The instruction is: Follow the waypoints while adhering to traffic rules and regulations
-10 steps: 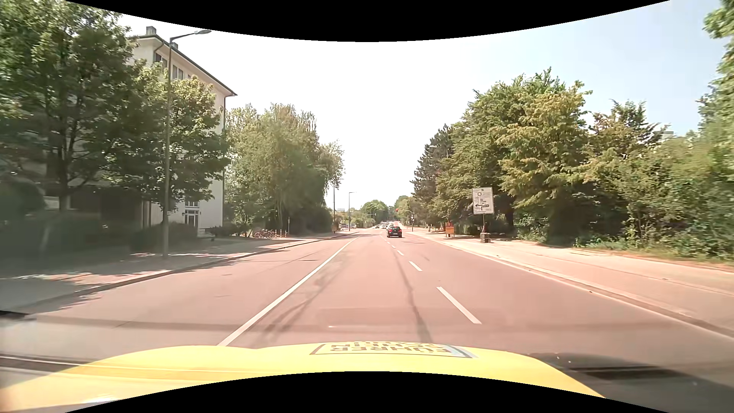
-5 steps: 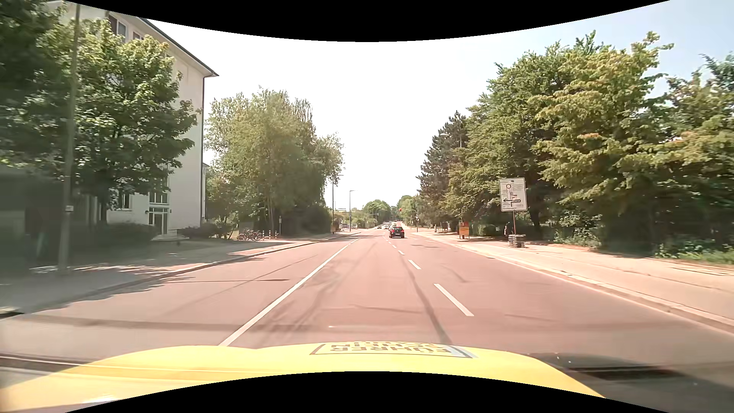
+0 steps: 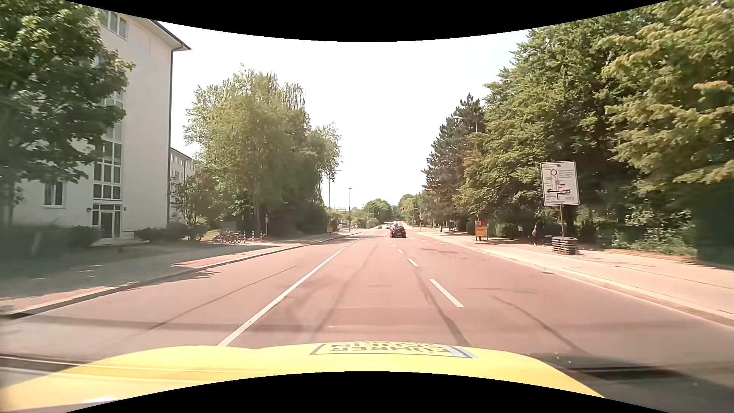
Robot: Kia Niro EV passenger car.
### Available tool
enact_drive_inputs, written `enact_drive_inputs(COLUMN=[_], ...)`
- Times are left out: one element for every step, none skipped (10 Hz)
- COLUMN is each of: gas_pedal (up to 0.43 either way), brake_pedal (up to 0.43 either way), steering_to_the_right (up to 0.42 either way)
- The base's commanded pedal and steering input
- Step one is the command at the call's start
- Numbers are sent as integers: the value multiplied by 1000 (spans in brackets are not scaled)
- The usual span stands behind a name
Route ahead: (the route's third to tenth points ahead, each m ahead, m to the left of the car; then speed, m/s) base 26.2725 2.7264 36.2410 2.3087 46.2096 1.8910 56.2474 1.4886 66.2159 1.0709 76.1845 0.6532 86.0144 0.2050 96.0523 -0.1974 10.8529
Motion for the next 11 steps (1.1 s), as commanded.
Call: enact_drive_inputs(gas_pedal=[28,28,28,28,28,28,28,20,0,0,0], brake_pedal=[0,0,0,0,0,0,0,0,0,0,0], steering_to_the_right=[-1,-1,-2,-4,-5,-5,-6,-6,-6,-6,-6])
